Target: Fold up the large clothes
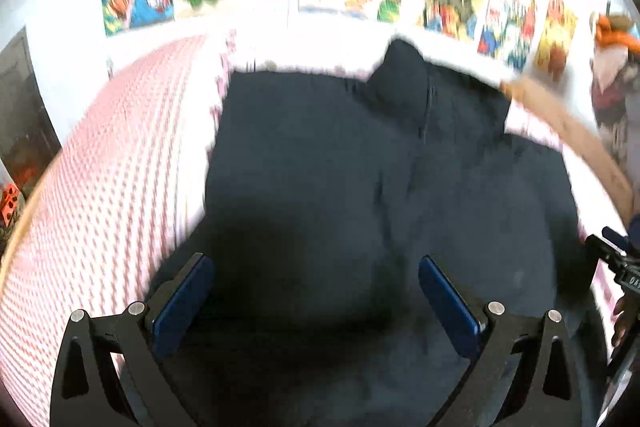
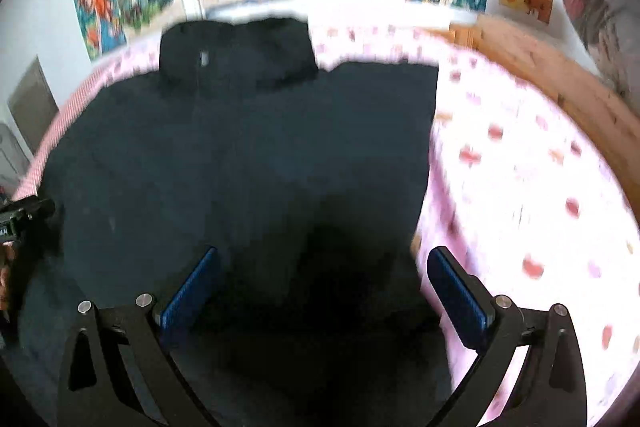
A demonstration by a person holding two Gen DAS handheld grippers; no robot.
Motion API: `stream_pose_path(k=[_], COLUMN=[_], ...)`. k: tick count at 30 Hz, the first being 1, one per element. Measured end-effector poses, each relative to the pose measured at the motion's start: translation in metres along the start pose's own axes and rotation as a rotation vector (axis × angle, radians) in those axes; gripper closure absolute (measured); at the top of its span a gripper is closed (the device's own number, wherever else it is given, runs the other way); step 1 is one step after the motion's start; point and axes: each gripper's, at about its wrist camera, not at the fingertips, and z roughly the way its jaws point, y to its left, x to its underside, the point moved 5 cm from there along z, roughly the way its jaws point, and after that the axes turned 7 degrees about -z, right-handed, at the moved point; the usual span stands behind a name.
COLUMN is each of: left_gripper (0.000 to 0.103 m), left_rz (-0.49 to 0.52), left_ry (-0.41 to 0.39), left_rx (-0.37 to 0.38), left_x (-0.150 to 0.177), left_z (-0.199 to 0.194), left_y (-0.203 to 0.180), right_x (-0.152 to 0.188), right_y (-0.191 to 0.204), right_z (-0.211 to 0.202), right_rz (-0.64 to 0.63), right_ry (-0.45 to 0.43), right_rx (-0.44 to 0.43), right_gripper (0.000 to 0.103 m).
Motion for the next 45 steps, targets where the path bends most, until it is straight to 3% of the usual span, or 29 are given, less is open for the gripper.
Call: stream_pose_path(k=[3,7,11,15,18,20,21,23,25,27,28,29,32,36,41,45], left_gripper=[0.000,0.000,0.000,0.000,0.001,0.010,0.024,0.046,0.058,0.086,0.089,0.091,0.094,0.095,0.096,0.097], left_rz=[-0.022,-0.040,-0.045,-0.107,-0.099,-0.073,-0.062,-0.045,-0.038,-0.043,-0.046,-0.050,-0.048,-0.064,-0.037,0.007], left_ry=[-0.032,-0.074,-0.142,-0.117,-0.085,-0.106,-0.119,-0.133,-0.130,-0.112,-0.103,-0.105,-0.130,-0.152,-0.159,-0.136], left_rx=[0.001,-0.085,0.017,0.121,0.117,0.103,0.097,0.109,0.123,0.150,0.166,0.170,0.187,0.234,0.301,0.342], left_x=[-0.041,-0.085,-0.121,-0.146,-0.157,-0.161,-0.162,-0.163,-0.164,-0.164,-0.163,-0.162,-0.157,-0.146,-0.125,-0.100], left_z=[0.003,0.028,0.065,0.107,0.136,0.147,0.150,0.154,0.158,0.161,0.161,0.159,0.144,0.112,0.065,0.029], left_y=[-0.011,-0.026,-0.054,-0.075,-0.091,-0.097,-0.100,-0.103,-0.106,-0.108,-0.109,-0.110,-0.108,-0.097,-0.081,-0.072], right_x=[-0.036,-0.089,-0.131,-0.151,-0.163,-0.168,-0.170,-0.171,-0.169,-0.167,-0.165,-0.166,-0.167,-0.166,-0.147,-0.117], right_y=[0.003,0.011,0.023,0.037,0.044,0.048,0.049,0.049,0.048,0.043,0.042,0.040,0.046,0.050,0.048,0.049], right_z=[0.001,0.019,0.058,0.109,0.144,0.159,0.161,0.162,0.161,0.160,0.159,0.160,0.153,0.122,0.070,0.029], right_rz=[0.007,0.082,0.194,0.229,0.227,0.217,0.209,0.199,0.220,0.239,0.250,0.249,0.212,0.176,0.152,0.017], right_ry=[-0.060,-0.084,-0.059,-0.026,-0.007,-0.015,-0.017,-0.040,-0.072,-0.080,-0.080,-0.079,-0.096,-0.159,-0.225,-0.253], right_rx=[0.019,0.046,-0.020,-0.091,-0.098,-0.101,-0.094,-0.082,-0.093,-0.101,-0.090,-0.089,-0.071,-0.082,-0.196,-0.234], right_gripper=[0.001,0.001,0.001,0.001,0.002,0.003,0.005,0.024,0.034,0.039,0.047,0.061,0.085,0.090,0.093,0.093])
